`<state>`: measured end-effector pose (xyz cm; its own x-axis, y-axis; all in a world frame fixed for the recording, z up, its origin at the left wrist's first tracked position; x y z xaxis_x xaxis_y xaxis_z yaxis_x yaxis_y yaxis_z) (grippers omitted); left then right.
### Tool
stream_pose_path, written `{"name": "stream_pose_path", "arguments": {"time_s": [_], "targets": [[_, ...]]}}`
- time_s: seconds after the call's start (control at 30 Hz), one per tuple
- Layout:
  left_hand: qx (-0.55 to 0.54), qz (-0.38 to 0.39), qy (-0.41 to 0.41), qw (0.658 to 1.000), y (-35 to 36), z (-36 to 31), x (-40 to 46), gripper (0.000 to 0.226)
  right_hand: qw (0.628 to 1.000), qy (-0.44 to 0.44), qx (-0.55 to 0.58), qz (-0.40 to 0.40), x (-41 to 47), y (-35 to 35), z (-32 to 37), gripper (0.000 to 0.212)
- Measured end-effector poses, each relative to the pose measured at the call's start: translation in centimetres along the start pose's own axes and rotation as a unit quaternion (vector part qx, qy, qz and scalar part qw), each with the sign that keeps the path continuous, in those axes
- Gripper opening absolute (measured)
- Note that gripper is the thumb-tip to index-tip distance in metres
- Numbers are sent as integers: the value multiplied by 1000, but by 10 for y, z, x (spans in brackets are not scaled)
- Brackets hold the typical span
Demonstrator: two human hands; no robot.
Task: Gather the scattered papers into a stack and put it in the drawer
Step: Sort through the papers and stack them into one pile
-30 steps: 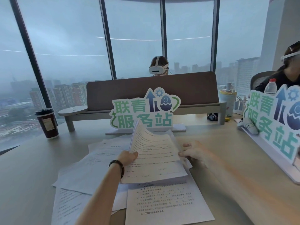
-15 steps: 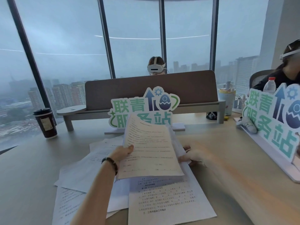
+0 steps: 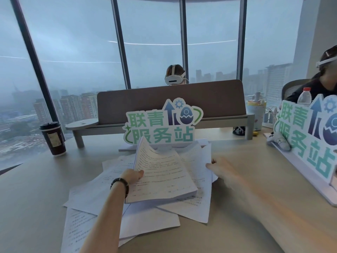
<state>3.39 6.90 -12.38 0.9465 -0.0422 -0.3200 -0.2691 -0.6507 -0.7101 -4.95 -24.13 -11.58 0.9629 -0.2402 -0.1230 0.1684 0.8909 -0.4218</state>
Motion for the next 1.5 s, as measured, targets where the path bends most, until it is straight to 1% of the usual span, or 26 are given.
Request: {"name": "stream_pose_path", "arguments": {"time_s": [0.03, 0.07, 0.23, 0.33, 0.43, 0.6, 0.73, 0.83, 0.9, 1.0, 1.03, 1.1, 1.2, 1.27, 1.4, 1.5], "targets": [[-1, 5, 2, 1000, 1, -1, 0, 47, 999, 3, 34, 15, 0, 1, 1, 4], [-2, 12, 3, 1000, 2, -2, 0, 47, 998, 12, 64, 25, -2, 2, 3, 4], [4, 45, 20, 999, 9, -8, -4, 49, 985, 50, 154, 60, 0, 0, 2, 18], [-12, 57, 28, 998, 15, -13, -6, 47, 982, 79, 155, 71, -1, -1, 0, 21], [-32, 59, 27, 997, 18, -16, -9, 45, 975, 117, 174, 78, -3, -2, -5, 7], [-132, 61, 38, 989, 11, -13, -9, 39, 971, 126, 189, 74, -2, -8, -8, 13], [-216, 45, 50, 974, -3, -9, -10, 33, 971, 117, 194, 74, -6, -13, -5, 22], [-226, 41, 50, 972, -10, -7, -12, 34, 970, 112, 202, 72, -9, -17, -2, 23], [-219, 40, 50, 974, -10, -6, -12, 34, 973, 105, 197, 61, -12, -19, -1, 23], [-193, 48, 48, 979, -7, -8, -16, 34, 978, 91, 175, 62, -23, -20, 4, 14], [-181, 49, 46, 981, -5, -8, -15, 35, 980, 84, 172, 62, -27, -21, 6, 14], [-152, 51, 37, 986, -2, -7, -14, 39, 981, 75, 168, 60, -29, -22, 9, 18], [-113, 60, 21, 991, 0, -4, -11, 47, 979, 65, 175, 80, -29, -23, 13, 12], [-100, 64, 18, 993, 1, -4, -12, 48, 981, 59, 168, 79, -27, -25, 16, 10], [-87, 70, 29, 993, 6, -10, -15, 47, 982, -10, 180, 55, -28, -38, 43, 13], [-80, 68, 44, 994, 12, -15, -17, 48, 975, -61, 201, 68, -26, -47, 70, 27]]}}
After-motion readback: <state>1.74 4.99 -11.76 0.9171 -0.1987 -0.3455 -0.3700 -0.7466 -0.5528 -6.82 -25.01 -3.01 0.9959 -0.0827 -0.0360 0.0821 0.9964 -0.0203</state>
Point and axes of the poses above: each hand's wrist, its own x-axis towards the middle knuckle, its own y-axis out of the palm, z = x × y, the point moved 2 cm from there along x, towards the middle knuckle, and after that the axes turned 8 degrees about z, right-handed, at the moved point
